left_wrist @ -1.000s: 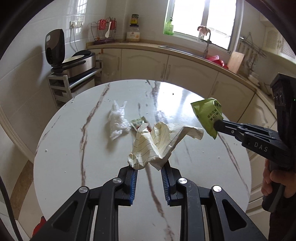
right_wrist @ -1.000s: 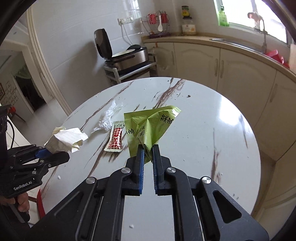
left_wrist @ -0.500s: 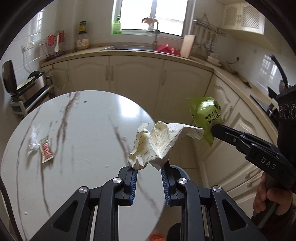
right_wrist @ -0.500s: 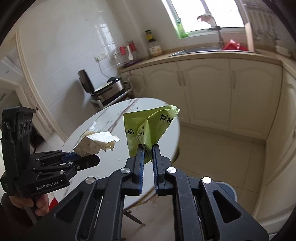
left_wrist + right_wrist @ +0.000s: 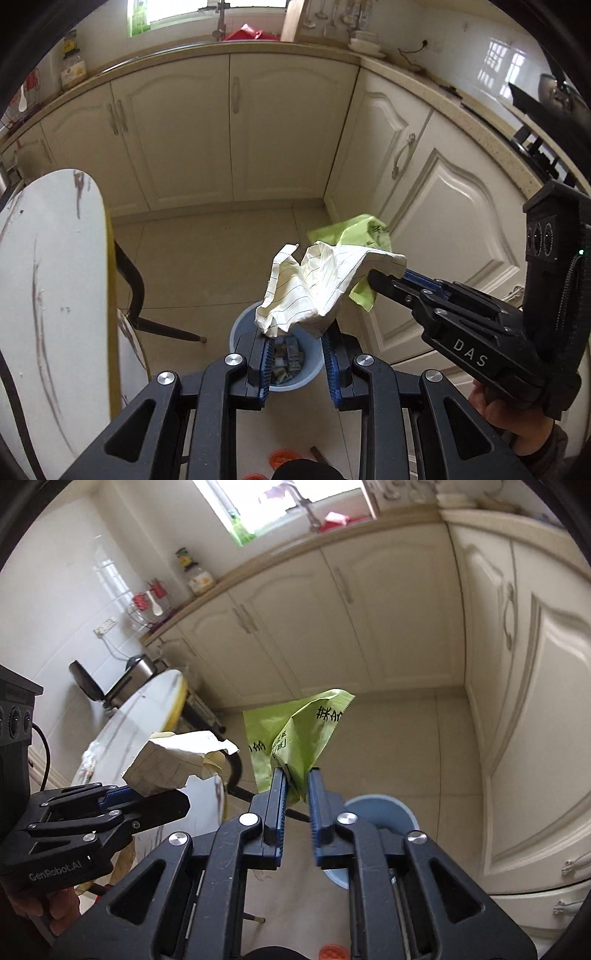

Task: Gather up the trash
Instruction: 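Carry lined paper and green wrapper to the blue bin and release both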

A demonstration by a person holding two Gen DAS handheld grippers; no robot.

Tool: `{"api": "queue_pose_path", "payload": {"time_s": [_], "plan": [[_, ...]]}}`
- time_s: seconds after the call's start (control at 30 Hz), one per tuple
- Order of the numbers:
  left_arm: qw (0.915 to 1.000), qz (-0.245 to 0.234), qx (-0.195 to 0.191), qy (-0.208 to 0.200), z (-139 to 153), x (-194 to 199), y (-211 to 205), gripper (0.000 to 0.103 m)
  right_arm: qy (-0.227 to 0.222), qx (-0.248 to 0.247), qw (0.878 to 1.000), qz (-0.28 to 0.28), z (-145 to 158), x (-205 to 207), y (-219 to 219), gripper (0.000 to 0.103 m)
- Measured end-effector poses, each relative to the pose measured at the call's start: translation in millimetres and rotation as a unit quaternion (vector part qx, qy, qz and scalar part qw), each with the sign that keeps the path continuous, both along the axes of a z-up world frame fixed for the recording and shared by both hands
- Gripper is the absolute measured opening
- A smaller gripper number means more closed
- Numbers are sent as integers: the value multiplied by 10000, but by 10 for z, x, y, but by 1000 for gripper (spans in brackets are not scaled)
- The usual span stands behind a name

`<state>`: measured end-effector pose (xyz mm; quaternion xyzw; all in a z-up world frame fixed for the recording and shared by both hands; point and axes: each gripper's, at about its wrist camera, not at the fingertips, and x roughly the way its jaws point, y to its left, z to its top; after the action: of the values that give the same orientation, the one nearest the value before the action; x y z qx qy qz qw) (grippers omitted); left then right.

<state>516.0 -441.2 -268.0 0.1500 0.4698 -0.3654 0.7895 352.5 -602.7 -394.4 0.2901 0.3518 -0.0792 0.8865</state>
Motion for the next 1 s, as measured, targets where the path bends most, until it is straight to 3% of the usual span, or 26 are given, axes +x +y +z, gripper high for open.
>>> {"api": "queue_pose_path", "payload": {"time_s": [0.07, 0.27, 0.37, 0.43, 0.53, 0.8, 1.0], "plan": [[9999, 14, 128, 85, -120, 164, -77, 21, 181, 157, 9996, -118, -205, 36, -140, 41], [9982, -34, 482, 363, -571, 447, -418, 21, 502, 297, 9977, -352, -564, 28, -383, 50], [9962, -72, 712, 487, -836, 621, -659, 27, 605, 340, 9966, -440, -681, -5, -457, 51], [9945, -57, 947, 454, -961, 683, -747, 51, 660, 392, 9959, -476, -745, -27, -495, 51], [9936, -18, 1057, 390, -1060, 781, -904, 69, 729, 430, 9951, -514, -816, -56, -533, 51], [9944, 149, 1020, 216, -958, 739, -841, 71, 656, 430, 9953, -559, -717, -142, -503, 51], [9965, 393, 685, -281, -467, 404, -374, 73, 358, 224, 9983, -410, -310, -234, -271, 56]]}}
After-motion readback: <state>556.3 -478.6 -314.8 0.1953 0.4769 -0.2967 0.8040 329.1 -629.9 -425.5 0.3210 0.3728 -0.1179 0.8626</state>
